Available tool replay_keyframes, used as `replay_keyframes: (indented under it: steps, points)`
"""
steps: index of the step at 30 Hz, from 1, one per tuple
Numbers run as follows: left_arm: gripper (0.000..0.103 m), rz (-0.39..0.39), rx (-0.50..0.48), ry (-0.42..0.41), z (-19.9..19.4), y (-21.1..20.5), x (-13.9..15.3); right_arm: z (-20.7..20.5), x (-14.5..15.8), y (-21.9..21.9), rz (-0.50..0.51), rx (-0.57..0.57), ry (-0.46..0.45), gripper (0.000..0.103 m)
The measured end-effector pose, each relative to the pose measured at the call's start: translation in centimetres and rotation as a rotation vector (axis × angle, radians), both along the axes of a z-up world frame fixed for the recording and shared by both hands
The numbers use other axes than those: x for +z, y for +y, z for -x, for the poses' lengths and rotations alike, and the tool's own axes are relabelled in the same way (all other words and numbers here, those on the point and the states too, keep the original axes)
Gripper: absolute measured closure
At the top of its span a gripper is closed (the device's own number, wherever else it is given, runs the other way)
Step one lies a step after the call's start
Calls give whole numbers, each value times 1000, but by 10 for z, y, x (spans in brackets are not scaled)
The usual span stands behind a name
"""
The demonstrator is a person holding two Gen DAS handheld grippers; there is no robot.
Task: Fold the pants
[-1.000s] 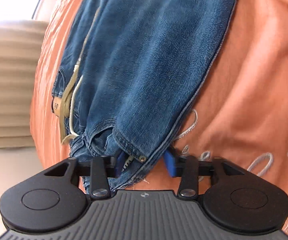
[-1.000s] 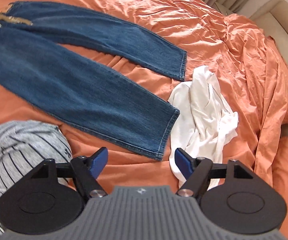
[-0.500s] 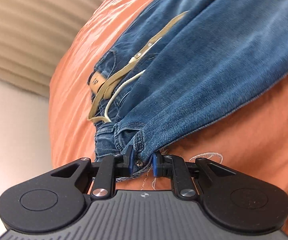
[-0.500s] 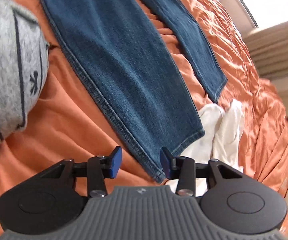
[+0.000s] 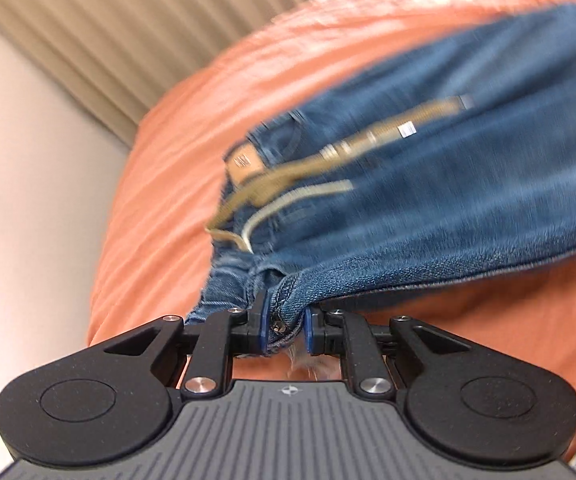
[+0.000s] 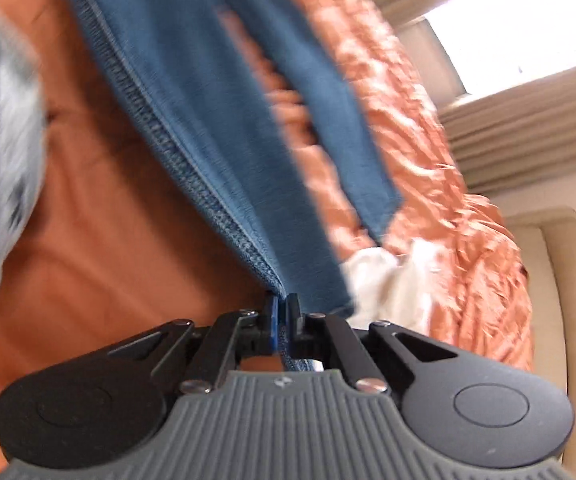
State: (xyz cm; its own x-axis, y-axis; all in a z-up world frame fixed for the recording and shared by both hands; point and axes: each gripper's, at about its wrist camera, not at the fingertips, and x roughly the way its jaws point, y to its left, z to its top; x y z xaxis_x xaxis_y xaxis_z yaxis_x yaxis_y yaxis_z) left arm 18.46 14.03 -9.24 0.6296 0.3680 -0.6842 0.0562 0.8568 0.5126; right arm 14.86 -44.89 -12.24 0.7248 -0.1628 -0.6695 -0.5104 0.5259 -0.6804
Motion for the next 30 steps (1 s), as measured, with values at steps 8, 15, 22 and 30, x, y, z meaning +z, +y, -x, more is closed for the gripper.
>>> replay_keyframes:
  steps: [8,15,22,30]
  points:
    - [86,82,30,-137,-33,8,64,-69,71,6,-56,-143,-146,103]
    - [86,88,44,-108,-110,9,90,-165,84,18,-43,-192,-138,103]
    - [86,51,52,-44,-203,8,73,-284,57,28,-16,-216,-79,103]
    - [86,49,85,103,-296,19,8,-401,-24,38,22,-232,37,103]
